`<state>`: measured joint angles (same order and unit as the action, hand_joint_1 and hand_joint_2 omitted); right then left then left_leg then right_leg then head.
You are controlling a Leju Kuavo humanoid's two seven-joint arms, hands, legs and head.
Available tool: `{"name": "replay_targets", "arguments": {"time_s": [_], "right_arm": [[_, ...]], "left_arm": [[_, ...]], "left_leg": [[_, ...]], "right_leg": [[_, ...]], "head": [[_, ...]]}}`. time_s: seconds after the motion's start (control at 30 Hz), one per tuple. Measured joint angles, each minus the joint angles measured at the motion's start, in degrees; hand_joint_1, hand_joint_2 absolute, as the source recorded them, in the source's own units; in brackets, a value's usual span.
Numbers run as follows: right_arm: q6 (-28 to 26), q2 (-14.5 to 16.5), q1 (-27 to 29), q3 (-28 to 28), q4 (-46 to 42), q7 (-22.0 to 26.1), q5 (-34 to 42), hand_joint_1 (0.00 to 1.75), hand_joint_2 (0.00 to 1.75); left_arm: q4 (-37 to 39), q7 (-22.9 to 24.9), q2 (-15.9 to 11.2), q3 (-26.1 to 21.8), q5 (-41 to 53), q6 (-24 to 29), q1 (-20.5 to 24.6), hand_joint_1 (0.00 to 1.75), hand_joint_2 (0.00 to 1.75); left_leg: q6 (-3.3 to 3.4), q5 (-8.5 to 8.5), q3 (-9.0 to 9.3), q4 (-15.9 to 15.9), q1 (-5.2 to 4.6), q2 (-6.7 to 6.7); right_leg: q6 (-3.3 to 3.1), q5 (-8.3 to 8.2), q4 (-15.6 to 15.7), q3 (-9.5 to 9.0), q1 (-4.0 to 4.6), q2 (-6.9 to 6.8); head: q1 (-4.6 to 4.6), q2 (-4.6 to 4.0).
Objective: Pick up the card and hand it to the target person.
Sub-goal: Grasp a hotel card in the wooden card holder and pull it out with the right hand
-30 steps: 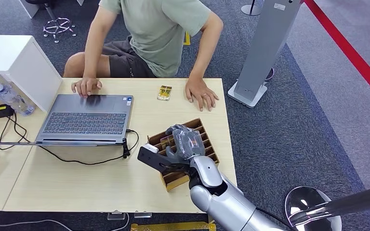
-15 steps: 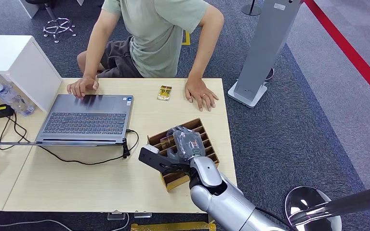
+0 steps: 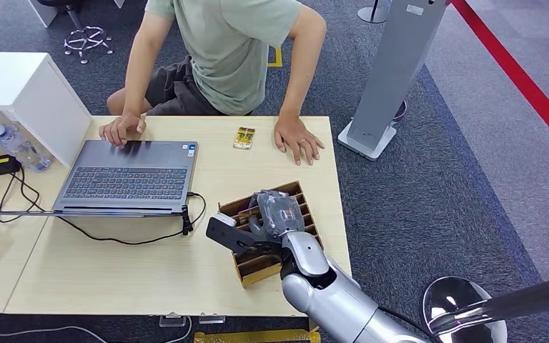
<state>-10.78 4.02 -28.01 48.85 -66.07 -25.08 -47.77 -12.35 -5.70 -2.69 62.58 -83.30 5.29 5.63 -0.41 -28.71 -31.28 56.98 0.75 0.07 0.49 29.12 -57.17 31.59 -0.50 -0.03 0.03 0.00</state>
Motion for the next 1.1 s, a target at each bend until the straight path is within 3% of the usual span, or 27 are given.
{"name": "replay_targets", "arguments": {"time_s": [1.1], "right_arm": [[-0.76, -0.48, -0.09, 0.06, -0.51, 0.18, 0.32, 1.29, 1.75]], "left_arm": [[0.0, 0.24, 0.0, 0.81, 0.5, 0.02, 0.0, 0.0, 0.0]], "left_leg": [[0.0, 0.0, 0.02, 0.0, 0.0, 0.0]], "right_leg": [[0.0, 0.0, 0.0, -0.01, 0.0, 0.0]], "head": [[0.01, 0.0]]}}
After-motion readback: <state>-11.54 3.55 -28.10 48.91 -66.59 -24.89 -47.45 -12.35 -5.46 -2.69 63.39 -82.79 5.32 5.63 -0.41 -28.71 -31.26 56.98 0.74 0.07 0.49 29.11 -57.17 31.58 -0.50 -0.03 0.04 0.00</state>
